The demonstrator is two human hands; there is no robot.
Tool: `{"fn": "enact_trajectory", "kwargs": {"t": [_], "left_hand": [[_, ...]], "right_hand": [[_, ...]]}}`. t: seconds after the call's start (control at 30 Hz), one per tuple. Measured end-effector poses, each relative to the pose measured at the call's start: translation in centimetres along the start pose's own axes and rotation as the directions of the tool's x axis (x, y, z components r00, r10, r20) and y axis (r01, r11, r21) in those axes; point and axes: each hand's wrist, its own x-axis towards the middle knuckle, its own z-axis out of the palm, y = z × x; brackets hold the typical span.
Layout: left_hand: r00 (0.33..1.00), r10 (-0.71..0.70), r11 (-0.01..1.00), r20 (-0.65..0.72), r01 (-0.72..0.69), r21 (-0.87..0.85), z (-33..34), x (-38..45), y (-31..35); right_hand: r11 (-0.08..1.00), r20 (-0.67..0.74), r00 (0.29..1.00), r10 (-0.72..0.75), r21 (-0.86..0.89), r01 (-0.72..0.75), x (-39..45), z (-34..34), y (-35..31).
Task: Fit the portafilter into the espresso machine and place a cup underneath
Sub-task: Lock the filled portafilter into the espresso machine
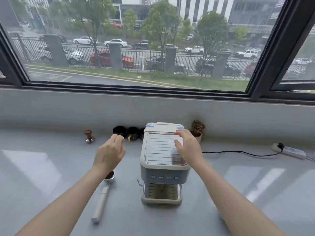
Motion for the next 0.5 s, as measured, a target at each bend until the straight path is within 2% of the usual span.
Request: {"fn": "enact_trajectory", "kwargs": {"t": [0.13,0.27,0.37,0.5], "left_hand": [[0.957,-0.220,0.975,0.189,0.212,0.064,2.9,-4.0,-2.7],[0.885,-0.320,0.947,0.339,0.293,0.130,5.5,-8.2,-5.4],[0.830,-0.360,0.932,0.426,0.302,0.200,7.1,-10.9,-6.9],[0.740,-0.460,0.888,0.490,0.392,0.240,8.7,-14.0,-7.9]], "right_hand": [[0.992,0.061,0.995,0.077,-0.110,-0.070,-0.5,1.9,1.6],[0.989,0.056,0.997,0.050,-0.145,-0.041,-0.2,3.2,2.4],[0.974,0.148,0.987,0.060,-0.225,-0.026,0.2,3.7,2.9],[0.956,0.229,0.970,0.081,-0.292,-0.011,0.5,4.0,3.1]]}}
